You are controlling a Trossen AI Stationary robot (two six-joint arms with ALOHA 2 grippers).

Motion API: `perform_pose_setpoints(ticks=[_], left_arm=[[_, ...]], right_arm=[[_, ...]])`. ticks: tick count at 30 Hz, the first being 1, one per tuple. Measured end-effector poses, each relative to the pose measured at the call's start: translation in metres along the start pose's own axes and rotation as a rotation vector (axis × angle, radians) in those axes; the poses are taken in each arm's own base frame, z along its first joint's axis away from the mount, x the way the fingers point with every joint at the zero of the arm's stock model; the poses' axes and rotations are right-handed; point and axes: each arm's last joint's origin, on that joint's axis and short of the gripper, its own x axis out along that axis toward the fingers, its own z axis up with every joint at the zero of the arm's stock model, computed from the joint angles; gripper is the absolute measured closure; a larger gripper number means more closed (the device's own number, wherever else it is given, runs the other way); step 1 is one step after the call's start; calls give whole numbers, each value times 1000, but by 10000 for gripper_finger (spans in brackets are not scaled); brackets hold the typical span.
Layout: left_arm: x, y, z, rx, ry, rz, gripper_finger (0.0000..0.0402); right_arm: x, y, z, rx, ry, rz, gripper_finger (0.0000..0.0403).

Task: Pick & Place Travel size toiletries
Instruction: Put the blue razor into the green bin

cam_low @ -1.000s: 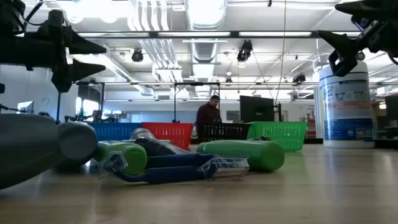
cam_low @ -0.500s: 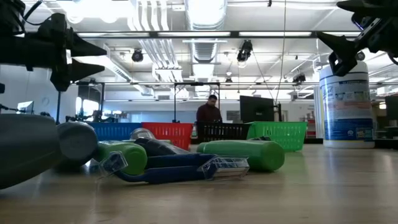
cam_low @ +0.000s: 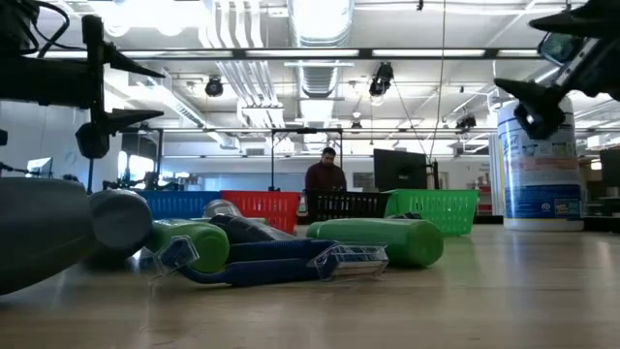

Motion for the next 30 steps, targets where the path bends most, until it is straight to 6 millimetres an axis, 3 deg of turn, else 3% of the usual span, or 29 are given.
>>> perform_pose_setpoints(ticks=[6,14,19,22,24,30], left_arm=[[0,0,0,11,0,-2,128],[0,0,0,12,0,-1,128],[0,0,0,12,1,-1,128],[0,0,0,2,0,-1,128],[0,0,0,-14,0,-1,128],[0,0,0,-15,1,0,129]], right_arm=[[0,4,-8,168,223,168,65],[0,4,-7,181,211,157,47],[1,-3,1,211,-71,-88,44],[-2,-5,13,365,-386,-234,46],[-3,-5,17,485,-482,-234,49],[12,6,8,745,-82,-29,57]])
